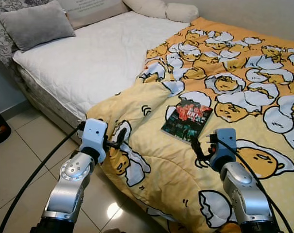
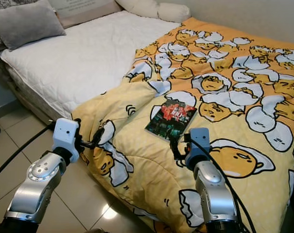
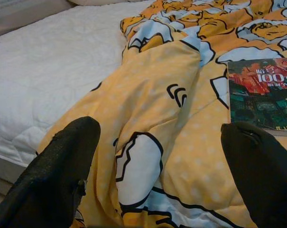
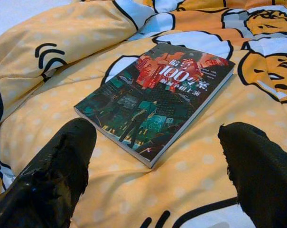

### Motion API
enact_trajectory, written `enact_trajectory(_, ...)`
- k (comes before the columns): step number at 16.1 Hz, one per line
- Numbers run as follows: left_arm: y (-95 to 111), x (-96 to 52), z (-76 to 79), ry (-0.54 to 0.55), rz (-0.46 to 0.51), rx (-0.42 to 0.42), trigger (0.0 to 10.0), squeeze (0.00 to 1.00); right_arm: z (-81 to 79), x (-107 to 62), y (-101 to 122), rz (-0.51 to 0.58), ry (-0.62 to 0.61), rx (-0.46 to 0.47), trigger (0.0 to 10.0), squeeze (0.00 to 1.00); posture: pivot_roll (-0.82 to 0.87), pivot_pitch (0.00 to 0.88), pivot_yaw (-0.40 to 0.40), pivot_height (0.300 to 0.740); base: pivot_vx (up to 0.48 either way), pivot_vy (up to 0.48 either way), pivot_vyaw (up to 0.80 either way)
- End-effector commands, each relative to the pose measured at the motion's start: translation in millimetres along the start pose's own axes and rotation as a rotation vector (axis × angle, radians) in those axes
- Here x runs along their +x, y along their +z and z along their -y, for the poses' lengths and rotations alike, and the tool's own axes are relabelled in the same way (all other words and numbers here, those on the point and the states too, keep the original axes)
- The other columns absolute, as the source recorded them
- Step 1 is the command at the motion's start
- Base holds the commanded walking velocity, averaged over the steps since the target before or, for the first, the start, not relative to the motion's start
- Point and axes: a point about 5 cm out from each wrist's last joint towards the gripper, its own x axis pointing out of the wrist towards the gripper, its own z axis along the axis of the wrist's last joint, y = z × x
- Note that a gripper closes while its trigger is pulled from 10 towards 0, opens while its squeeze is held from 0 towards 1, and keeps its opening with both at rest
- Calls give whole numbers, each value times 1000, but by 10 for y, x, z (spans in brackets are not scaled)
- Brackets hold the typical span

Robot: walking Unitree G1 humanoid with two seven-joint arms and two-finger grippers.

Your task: Clean up the room

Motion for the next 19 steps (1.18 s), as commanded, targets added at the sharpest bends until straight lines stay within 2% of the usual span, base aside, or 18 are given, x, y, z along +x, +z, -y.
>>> enact_trajectory(1, 41, -7, -4, 3, 8, 12, 10000, 0, -7, 22, 45, 19, -4, 11, 10000, 0, -24, 0, 32, 740, 0, 0, 0)
enact_trajectory(4, 48, -10, -1, -12, 4, 21, 10000, 0, 4, 34, 21, 10, -16, 46, 10000, 0, -22, 0, 38, 740, 0, 0, 0)
enact_trajectory(5, 58, -8, 7, -47, 1, 48, 10000, 0, 3, 73, 15, 12, -12, 66, 10000, 67, -20, 0, 45, 740, 0, 0, 0)
enact_trajectory(6, 73, -11, 13, -85, -1, 70, 10000, 0, 6, 138, 44, 31, -9, 95, 10000, 1000, -16, 0, 51, 740, 0, 0, 0)
enact_trajectory(7, 81, -18, 12, -108, -2, 76, 10000, 0, 12, 188, 71, 47, -12, 122, 10000, 1000, -11, 0, 60, 740, 0, 0, 0)
enact_trajectory(8, 90, -77, 4, -171, -10, 86, 10000, 0, 15, 328, 134, 68, -7, 184, 10000, 1000, 0, 0, 65, 740, 0, 0, 0)
enact_trajectory(10, 100, -167, -7, -232, -21, 84, 10000, 0, -37, 483, 191, 64, 34, 253, 10000, 1000, 40, 0, 58, 740, 0, 0, 0)
enact_trajectory(11, 107, -196, -11, -248, -23, 88, 10000, 0, -55, 519, 205, 61, 45, 266, 10000, 1000, 47, 0, 56, 740, 0, 0, 0)
enact_trajectory(12, 115, -297, -31, -293, -42, 106, 10000, 0, -112, 632, 247, 45, 70, 284, 10000, 1000, 85, 0, 45, 740, 0, 0, 0)
enact_trajectory(15, 247, -533, -47, -395, -58, 125, 10000, 0, -129, 774, 319, 31, 54, 346, 10000, 1000, 189, 8, 11, 740, 0, 0, 0)
enact_trajectory(16, 318, -602, -64, -433, -64, 151, 10000, 0, -110, 801, 329, 23, 24, 351, 10000, 902, 216, 44, 3, 740, 0, 0, 0)
enact_trajectory(17, 389, -665, -96, -453, -73, 175, 10000, 0, -85, 821, 347, 21, -8, 342, 10000, 0, 244, 101, 0, 740, 0, 0, 0)
enact_trajectory(19, 484, -773, -177, -478, -104, 214, 10000, 0, 2, 835, 354, 12, -95, 348, 10000, 0, 264, 151, -6, 740, 0, 0, 0)
